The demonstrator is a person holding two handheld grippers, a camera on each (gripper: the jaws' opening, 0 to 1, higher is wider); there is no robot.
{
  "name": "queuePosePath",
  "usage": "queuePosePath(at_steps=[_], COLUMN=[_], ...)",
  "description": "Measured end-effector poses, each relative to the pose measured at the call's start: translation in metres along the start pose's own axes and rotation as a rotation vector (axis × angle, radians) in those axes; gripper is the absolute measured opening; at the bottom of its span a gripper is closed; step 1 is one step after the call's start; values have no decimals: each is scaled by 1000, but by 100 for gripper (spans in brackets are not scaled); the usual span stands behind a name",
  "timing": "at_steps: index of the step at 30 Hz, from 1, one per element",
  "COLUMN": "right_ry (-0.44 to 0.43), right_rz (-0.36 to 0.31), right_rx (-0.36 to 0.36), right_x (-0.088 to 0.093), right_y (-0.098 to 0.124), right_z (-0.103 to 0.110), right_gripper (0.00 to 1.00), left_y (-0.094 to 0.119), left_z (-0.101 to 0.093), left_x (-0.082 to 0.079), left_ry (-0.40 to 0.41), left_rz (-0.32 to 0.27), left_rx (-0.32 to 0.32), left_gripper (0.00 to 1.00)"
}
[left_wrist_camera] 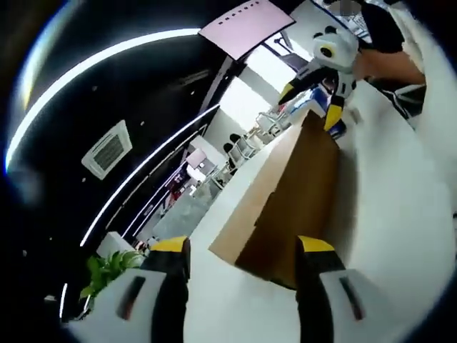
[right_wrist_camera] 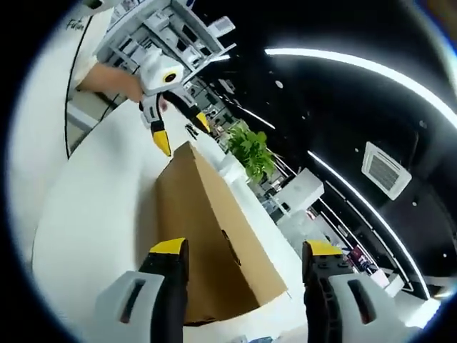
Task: Operate the shoe box by opening the lid, removing the specified soft item, and placing it in the target area until the item is outside and the box remains undamaged.
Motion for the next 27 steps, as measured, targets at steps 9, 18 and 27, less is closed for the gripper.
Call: queuePosePath(at_steps=[9,18,27], right_ry=[111,148,199], right_rz=[29,47,67], right_rx=[28,8,30], right_x=[3,12,13], right_y=[7,8,7], right_z=[1,9,10], right_gripper=[58,57,51], left_y=[-2,-2,-5], left_z=[-2,-6,-11], left_x=[-1,1,1], left_ry=[-74,-140,-224], left_rz=[15,15,38], left_rx=[-40,-28,-39], left_gripper=[58,55,50])
Point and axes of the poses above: the point that each gripper's makers call its tool centre point, and the gripper's own axes: y roughly backward along the fingers, z roughly to its left, x roughly out of its underside, the point moved 8 cm from there along y, roughly backward along the fingers, and after that the axes turned 10 degrees about -y, right-handed, at the moved point
